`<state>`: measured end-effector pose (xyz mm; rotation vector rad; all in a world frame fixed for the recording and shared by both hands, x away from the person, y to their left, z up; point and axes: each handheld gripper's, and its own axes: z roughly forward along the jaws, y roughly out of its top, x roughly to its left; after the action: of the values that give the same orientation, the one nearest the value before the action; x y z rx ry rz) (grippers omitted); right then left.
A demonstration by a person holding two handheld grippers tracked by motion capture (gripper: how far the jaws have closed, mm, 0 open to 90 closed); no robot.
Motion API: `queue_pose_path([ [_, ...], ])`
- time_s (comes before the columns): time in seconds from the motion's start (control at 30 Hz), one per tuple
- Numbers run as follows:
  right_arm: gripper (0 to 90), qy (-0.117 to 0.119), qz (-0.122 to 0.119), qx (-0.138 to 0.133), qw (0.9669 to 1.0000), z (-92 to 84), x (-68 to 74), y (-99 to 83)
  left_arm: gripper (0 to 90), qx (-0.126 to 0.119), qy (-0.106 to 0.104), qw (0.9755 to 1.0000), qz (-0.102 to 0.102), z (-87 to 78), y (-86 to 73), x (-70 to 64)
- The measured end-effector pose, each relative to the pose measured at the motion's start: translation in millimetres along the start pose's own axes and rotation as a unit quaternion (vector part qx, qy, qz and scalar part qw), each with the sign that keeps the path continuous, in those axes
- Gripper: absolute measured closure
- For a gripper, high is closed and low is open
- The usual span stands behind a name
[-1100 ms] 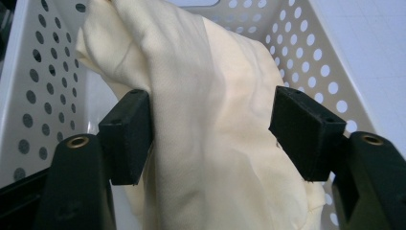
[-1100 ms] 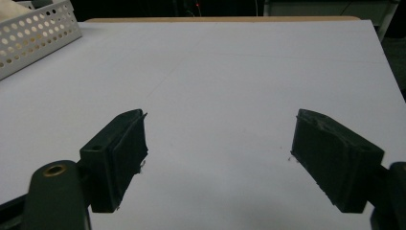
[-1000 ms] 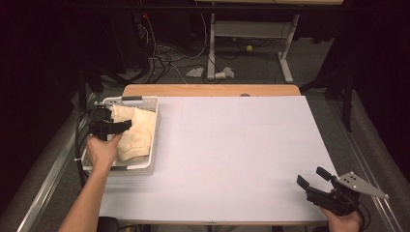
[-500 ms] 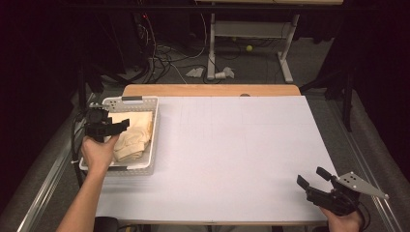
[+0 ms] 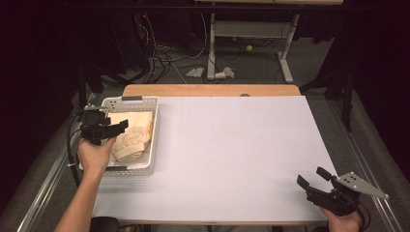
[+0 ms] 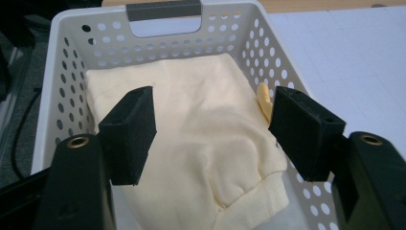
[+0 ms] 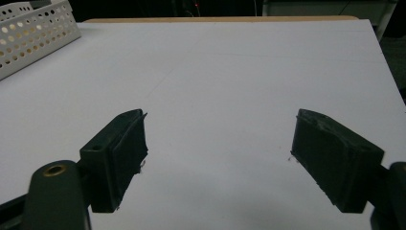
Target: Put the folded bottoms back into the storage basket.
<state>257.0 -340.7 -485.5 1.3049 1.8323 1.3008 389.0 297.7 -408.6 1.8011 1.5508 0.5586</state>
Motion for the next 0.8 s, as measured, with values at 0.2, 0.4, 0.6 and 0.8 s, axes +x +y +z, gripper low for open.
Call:
queue_pose_path([
  [0.2,20.2,0.000,0.001,0.001,1.0000,0.1,0.1,0.0,31.6,-0.004,-0.009,1.0000,0.002,-5.8,-1.6,-2.4],
  [0.4,20.2,0.000,0.000,0.000,1.0000,0.2,-0.1,0.0,31.6,-0.007,-0.015,0.9998,0.009,-10.3,-2.9,-5.1],
  [0.6,20.2,-0.001,0.001,0.000,1.0000,0.1,-0.1,-0.1,31.6,-0.012,-0.017,0.9997,0.015,-14.6,-4.5,-7.8],
  [0.8,20.2,-0.001,0.001,-0.001,1.0000,-0.2,0.0,-0.1,31.5,-0.025,-0.014,0.9994,0.020,-20.1,-6.9,-10.4],
])
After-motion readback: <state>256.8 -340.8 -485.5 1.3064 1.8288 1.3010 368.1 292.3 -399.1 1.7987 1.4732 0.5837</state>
